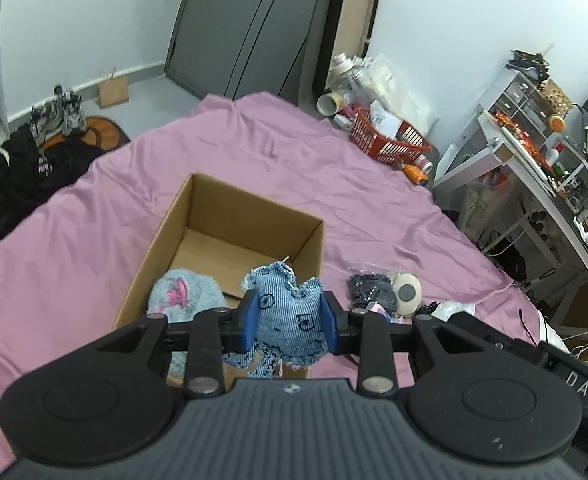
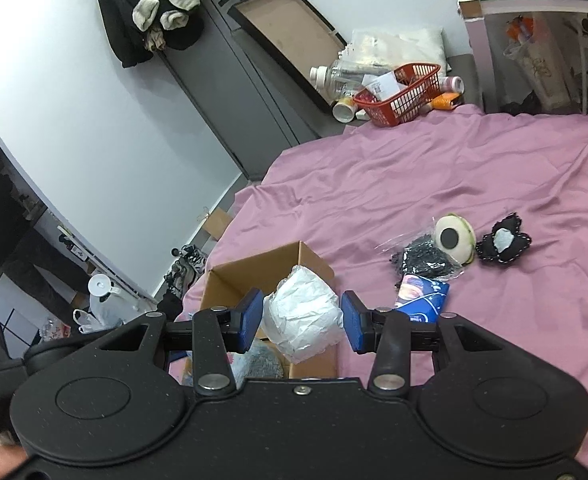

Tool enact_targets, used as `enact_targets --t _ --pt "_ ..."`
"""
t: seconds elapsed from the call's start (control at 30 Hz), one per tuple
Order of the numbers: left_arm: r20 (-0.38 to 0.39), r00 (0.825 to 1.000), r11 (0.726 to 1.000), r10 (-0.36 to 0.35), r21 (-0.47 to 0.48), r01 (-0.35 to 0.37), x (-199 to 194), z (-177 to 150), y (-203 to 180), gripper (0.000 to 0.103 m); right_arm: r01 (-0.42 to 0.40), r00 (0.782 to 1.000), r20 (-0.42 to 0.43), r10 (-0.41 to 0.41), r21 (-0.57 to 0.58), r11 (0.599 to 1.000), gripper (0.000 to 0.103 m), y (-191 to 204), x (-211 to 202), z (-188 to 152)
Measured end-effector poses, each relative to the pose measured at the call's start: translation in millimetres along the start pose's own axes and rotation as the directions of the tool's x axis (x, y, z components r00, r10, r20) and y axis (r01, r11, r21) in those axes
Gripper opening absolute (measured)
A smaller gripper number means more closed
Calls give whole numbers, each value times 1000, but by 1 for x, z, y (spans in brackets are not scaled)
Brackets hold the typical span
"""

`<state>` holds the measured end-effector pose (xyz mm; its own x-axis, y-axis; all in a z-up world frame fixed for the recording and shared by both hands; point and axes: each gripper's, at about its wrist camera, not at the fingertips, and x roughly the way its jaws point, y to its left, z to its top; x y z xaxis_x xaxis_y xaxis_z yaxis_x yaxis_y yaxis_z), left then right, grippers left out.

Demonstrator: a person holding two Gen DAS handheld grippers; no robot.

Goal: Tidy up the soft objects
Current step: 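Carry the patch in the left gripper to the box while the right carries the cloth there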

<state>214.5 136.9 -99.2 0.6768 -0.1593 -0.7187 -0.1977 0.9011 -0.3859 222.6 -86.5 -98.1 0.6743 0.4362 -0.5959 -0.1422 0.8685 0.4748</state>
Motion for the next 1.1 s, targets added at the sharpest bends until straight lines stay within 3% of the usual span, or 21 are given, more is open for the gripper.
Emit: enact_targets --t 0.27,0.4,0.7,0.9,1.0,1.07,1.1 --pt "-98 995 999 -17 -37 13 32 -6 14 33 -12 999 -33 12 11 1000 42 2 21 3" --pt "-145 989 998 11 -64 -20 44 -11 27 35 -30 998 -63 30 9 1000 43 8 37 1" --pt "-127 991 994 38 -94 -50 43 3 45 42 -72 988 -138 71 -7 997 43 18 67 -9" --pt "-119 990 993 70 -89 -81 41 14 48 46 -120 974 -185 128 54 991 56 15 78 -9" --pt "-105 992 996 71 -43 -76 38 17 40 56 -118 977 -173 126 59 991 60 14 73 -6" --pt "-92 992 995 89 -31 -93 36 19 34 71 -111 978 -171 120 64 992 61 10 70 -4" --pt "-87 992 995 95 -27 -97 35 20 31 74 -106 979 -170 115 65 992 62 8 68 -4"
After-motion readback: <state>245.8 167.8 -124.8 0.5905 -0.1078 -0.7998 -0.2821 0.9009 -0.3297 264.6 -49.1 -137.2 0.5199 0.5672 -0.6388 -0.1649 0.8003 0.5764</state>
